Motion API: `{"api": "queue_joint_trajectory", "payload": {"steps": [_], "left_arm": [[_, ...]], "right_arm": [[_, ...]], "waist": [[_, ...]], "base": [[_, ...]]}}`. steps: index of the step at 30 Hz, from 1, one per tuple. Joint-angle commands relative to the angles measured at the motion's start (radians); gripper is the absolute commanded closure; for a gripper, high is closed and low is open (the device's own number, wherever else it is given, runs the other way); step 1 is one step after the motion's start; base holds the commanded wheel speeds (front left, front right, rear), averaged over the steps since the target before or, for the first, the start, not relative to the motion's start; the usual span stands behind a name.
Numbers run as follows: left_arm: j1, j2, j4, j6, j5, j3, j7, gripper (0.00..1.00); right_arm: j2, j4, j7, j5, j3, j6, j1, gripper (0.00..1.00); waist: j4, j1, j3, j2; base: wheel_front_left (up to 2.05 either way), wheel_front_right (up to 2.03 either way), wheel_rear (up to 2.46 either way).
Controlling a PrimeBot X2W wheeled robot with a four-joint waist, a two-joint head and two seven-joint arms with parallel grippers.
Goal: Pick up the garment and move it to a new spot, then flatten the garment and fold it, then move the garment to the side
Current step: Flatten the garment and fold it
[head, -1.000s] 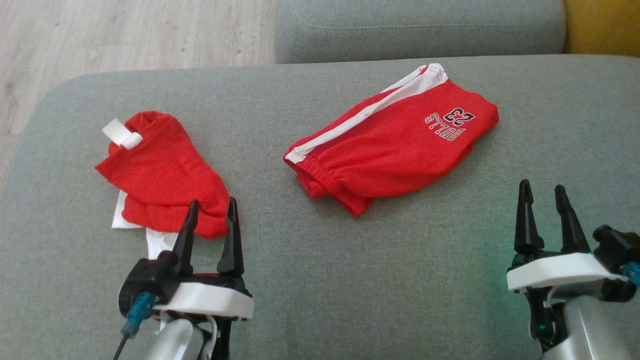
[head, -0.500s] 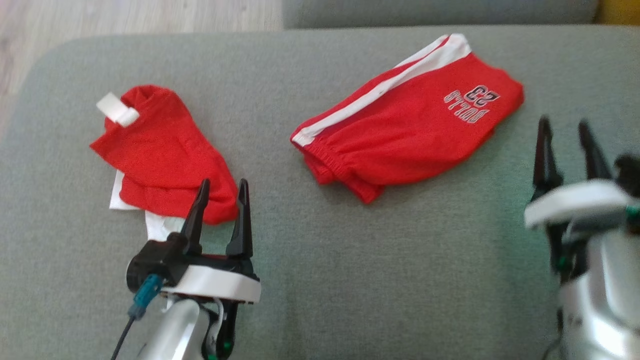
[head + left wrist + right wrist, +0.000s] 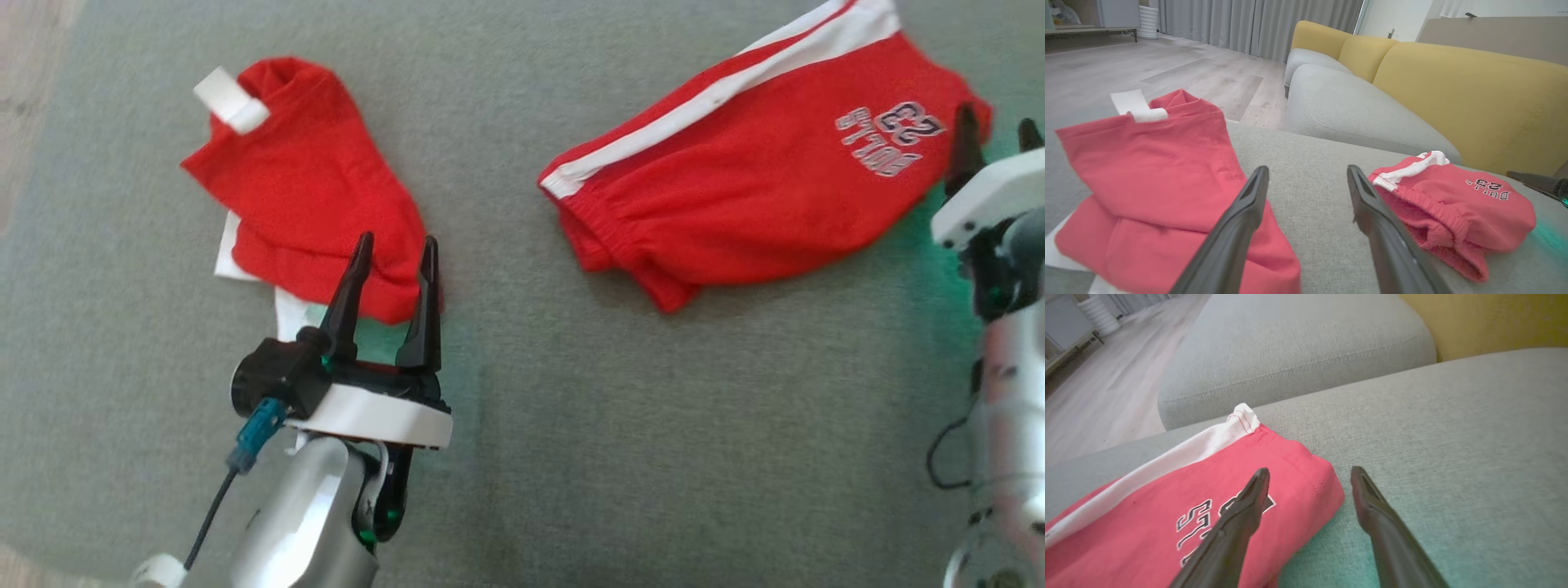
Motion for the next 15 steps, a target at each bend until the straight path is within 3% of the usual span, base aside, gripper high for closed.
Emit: {"api": "queue_joint_trajectory", "payload": {"steps": [1,6,15], "left_arm": [[-0.029,0.005,-0.022,-0.005,0.011,0.026,-0.006,0.0],[-0.048,-0.001,-0.022,-0.014,0.014,0.02,-0.006,0.0],[-0.079,-0.004,-0.028,-0.01,-0.009,-0.019,-0.006,0.0]], "right_arm": [[-0.012,-0.005,0.011,-0.015,0.011,-0.001,-0.049,0.0],[-0.06,0.117,0.039,-0.07,-0.032,-0.001,-0.128,0.0],[-0.12,0.273,0.061,-0.094,0.006,-0.001,-0.214,0.0]], "waist": [[0.027,-0.0003,0.028,0.0],[0.059,-0.0003,0.06,0.0],[0.099,-0.0003,0.093,0.0]], "base": [[0.0,0.0,0.0],[0.0,0.0,0.0],[0.0,0.0,0.0]]}}
